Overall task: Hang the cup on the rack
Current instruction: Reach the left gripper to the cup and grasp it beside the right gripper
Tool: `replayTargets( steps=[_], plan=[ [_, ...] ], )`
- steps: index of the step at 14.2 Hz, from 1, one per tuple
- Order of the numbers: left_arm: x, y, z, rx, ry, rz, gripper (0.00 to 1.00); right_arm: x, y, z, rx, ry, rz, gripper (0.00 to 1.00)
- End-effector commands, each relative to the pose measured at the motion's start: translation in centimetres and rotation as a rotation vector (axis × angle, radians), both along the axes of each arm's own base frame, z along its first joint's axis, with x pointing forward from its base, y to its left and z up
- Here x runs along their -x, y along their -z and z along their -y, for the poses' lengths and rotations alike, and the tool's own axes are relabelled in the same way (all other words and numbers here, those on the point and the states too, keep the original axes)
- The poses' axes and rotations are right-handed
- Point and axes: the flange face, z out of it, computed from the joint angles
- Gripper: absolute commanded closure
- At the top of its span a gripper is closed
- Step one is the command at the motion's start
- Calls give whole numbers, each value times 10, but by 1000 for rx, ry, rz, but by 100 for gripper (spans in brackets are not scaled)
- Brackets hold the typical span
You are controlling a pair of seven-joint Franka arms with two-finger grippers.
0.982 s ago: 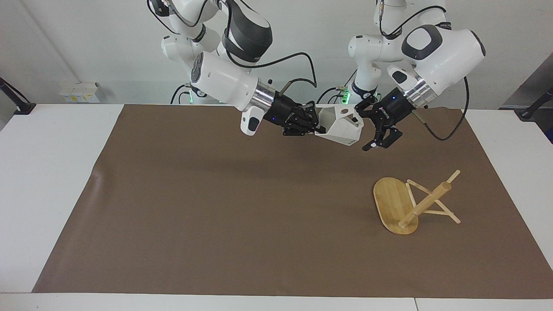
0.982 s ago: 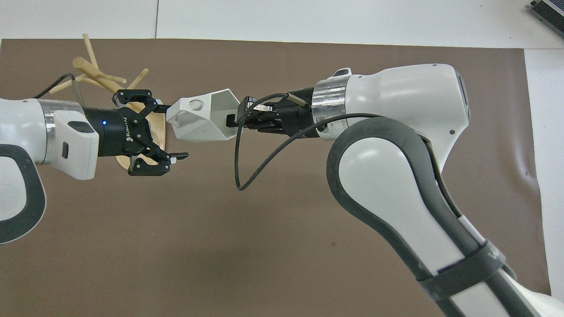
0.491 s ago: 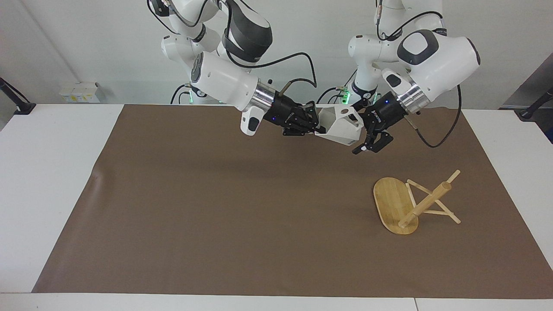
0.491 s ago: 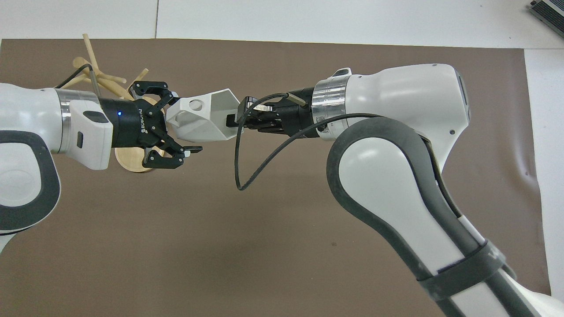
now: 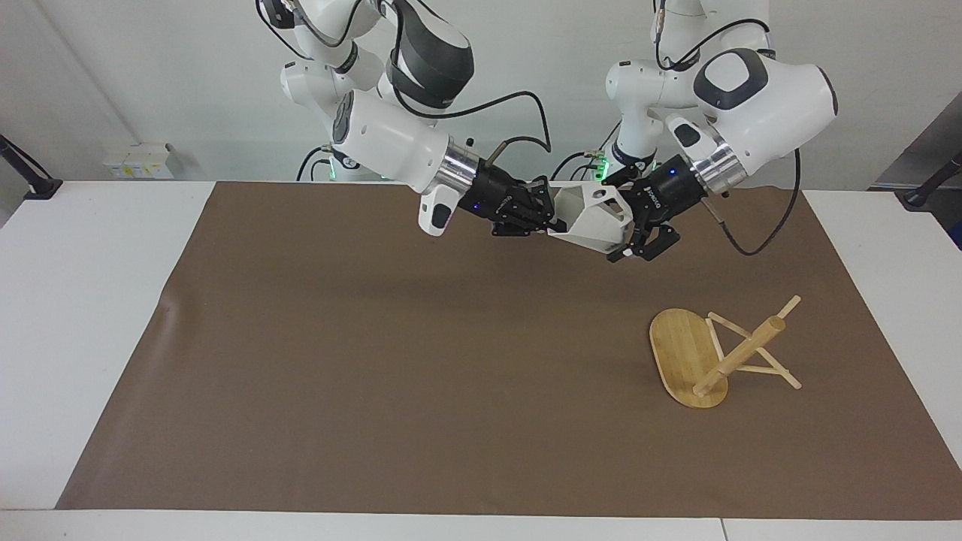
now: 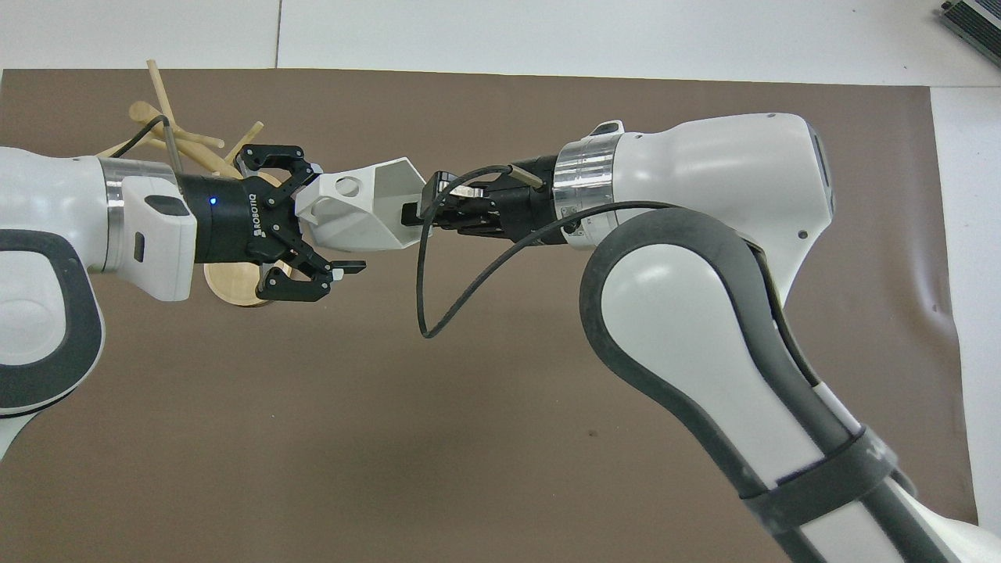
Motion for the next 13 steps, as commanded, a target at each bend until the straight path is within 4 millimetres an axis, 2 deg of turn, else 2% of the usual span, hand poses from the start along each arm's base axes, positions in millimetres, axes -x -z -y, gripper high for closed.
replayTargets(
  steps=[1,5,6,7,10,11,13],
  plan=[
    [0,-14,-6,23,16,7,0,3,-3,3,-3,24,-4,100],
    [0,-14,-3,22,15,13,0,3,-3,3,-3,24,-4,100],
    [0,-14,-2,22,16,14,6,3,-3,3,-3,24,-4,100],
    [1,-15,-1,22,17,16,18,3,-3,3,-3,24,-4,100],
    [1,-15,0,22,15,16,42,4,-3,2,-3,23,-4,100],
    [1,-15,0,23,14,15,62,3,-3,3,-3,24,-4,100],
    [1,-16,0,24,8,8,94,3,-3,3,-3,25,-6,100]
  ],
)
